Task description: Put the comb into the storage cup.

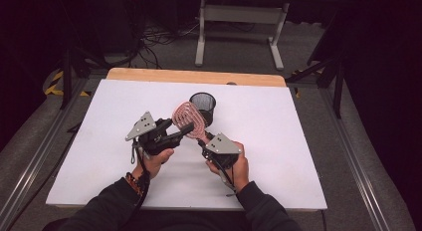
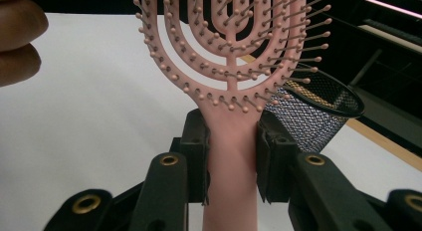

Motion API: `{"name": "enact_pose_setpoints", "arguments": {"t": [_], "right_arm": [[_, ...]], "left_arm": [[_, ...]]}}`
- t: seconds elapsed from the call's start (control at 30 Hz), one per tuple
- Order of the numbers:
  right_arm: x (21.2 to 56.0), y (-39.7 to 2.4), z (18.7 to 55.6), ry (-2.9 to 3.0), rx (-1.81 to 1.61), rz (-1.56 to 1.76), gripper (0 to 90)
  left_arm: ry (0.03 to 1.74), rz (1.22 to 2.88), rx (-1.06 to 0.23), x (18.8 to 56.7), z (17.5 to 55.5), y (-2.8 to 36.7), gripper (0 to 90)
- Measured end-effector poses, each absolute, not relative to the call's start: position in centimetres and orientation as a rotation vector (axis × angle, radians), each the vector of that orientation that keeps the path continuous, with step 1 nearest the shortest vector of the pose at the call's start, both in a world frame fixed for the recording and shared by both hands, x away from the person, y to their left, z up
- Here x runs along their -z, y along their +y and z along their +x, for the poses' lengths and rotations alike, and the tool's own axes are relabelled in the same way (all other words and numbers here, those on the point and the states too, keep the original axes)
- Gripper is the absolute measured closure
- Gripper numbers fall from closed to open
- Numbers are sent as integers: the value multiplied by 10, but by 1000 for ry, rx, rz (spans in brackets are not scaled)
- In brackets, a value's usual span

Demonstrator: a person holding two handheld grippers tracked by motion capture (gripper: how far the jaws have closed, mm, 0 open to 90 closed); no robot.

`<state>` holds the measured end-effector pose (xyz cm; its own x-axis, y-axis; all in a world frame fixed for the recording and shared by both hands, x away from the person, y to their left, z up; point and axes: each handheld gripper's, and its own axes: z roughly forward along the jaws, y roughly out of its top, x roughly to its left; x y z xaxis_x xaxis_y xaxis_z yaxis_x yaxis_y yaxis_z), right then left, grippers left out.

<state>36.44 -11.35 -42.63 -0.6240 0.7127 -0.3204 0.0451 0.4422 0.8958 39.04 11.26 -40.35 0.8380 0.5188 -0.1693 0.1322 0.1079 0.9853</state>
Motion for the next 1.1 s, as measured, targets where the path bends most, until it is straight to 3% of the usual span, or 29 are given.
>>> {"name": "enact_pose_setpoints", "arguments": {"t": [0.13, 0.77, 0.9, 1.1], "right_arm": [[428, -110, 363, 1975, -1194, 628, 694], [429, -106, 357, 1965, -1260, 583, 648], [429, -106, 356, 1970, -1277, 589, 610], [433, -110, 353, 1981, -1285, 559, 471]], "left_arm": [[544, 1444, -290, 401, 392, 113, 610], [481, 1468, -332, 387, 389, 119, 637], [476, 1466, -346, 384, 389, 122, 638], [477, 1461, -371, 382, 389, 128, 638]]}}
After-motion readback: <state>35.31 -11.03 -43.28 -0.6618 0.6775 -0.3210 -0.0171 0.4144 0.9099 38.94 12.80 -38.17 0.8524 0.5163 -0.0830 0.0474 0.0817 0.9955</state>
